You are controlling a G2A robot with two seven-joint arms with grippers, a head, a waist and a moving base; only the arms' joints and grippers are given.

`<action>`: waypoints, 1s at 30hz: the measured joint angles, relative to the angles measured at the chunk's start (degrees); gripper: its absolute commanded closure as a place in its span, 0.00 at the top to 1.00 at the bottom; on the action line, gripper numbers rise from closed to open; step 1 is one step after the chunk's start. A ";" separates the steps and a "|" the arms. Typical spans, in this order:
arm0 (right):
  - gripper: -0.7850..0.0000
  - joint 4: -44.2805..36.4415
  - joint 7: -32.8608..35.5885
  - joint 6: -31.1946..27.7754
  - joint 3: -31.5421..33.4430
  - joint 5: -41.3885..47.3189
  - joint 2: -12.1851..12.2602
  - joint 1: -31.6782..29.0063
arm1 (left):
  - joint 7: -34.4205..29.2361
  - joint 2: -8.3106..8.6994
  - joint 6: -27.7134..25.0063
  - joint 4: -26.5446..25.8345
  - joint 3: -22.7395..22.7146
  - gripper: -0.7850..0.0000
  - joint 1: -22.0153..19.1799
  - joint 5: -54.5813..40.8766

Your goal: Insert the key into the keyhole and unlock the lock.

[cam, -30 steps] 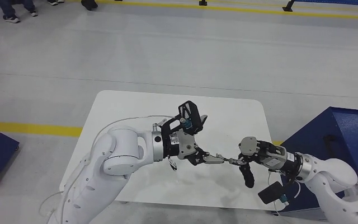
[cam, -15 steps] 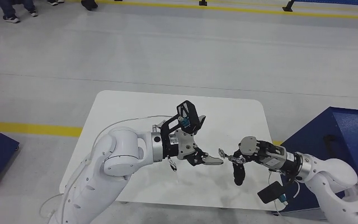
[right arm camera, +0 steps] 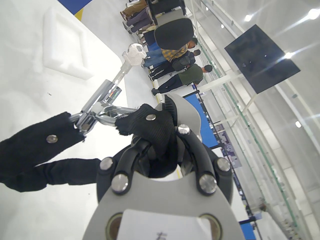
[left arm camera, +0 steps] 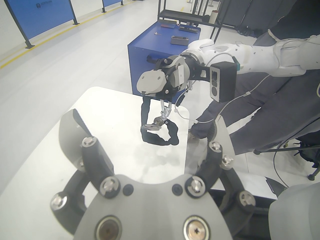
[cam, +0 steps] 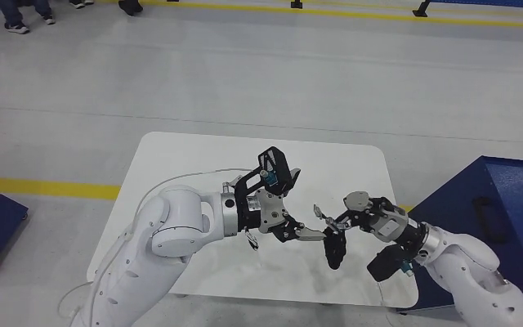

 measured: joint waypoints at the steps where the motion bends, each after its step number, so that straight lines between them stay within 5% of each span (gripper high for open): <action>1: 0.00 0.57 -0.16 -0.84 -0.47 1.18 -0.13 0.71 | 0.00 0.00 0.00 0.00 0.00 1.00 0.00 0.00; 6: 0.00 3.80 -1.45 -5.52 -3.00 7.26 -0.89 5.26 | 2.75 0.02 1.48 -0.31 -0.73 1.00 1.02 -0.09; 11: 0.00 4.37 -2.83 -4.58 -4.38 3.94 -1.26 7.93 | 2.70 0.02 1.44 -0.31 -0.72 0.98 0.99 -0.11; 12: 0.00 4.35 -3.52 -4.29 -4.67 2.76 -1.31 8.26 | 2.75 0.01 1.49 -0.31 -0.76 0.24 1.04 -0.16; 13: 0.00 4.36 -4.02 -4.00 -4.86 1.93 -1.35 8.41 | 3.23 -0.02 1.96 -0.36 -0.96 0.00 1.29 -0.49; 20: 0.00 5.21 -5.80 -3.45 -5.68 1.82 -1.84 9.19 | 13.83 -0.82 9.92 -0.36 -1.11 0.00 3.04 -1.08; 30: 0.00 6.01 -5.46 -3.57 -6.25 1.62 -2.42 10.08 | 17.95 -1.36 6.28 2.98 -0.50 0.00 4.40 -12.49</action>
